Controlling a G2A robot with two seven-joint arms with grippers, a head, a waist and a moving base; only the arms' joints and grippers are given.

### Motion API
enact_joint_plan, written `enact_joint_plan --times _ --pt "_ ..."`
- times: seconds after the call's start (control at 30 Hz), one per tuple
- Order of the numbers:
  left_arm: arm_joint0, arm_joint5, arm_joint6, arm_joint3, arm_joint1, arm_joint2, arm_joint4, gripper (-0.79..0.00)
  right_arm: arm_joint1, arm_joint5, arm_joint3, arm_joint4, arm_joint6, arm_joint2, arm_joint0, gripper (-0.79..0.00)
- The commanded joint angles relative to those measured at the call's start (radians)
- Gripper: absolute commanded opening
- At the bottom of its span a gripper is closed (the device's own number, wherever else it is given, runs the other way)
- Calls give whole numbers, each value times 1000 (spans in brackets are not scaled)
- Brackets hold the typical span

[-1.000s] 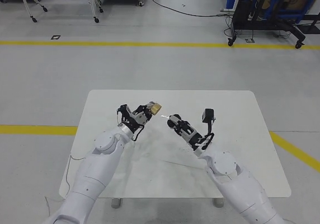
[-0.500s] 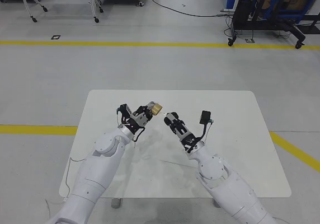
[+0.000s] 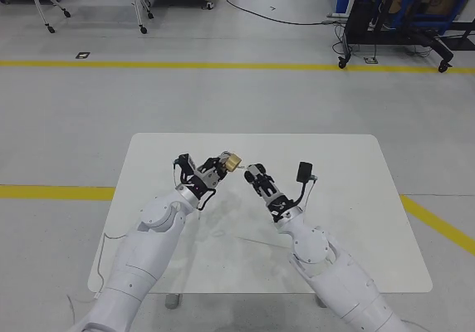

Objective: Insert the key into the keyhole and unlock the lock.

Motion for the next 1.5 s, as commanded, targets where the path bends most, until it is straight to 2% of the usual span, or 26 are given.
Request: enact_joint_plan --times 0.0,0.47,1.47 --pt "2 2 -1 -1 -1 1 0 -785 -2 5 -4 -16 -12 3 -4 -785" --pt "5 17 12 -4 -5 4 -12 -785 -31 98 -33 -230 -215 -45 -21 -785" --pt "0 38 -3 8 -13 4 -37 -785 -82 156 -5 -329 -271 -60 -29 -785"
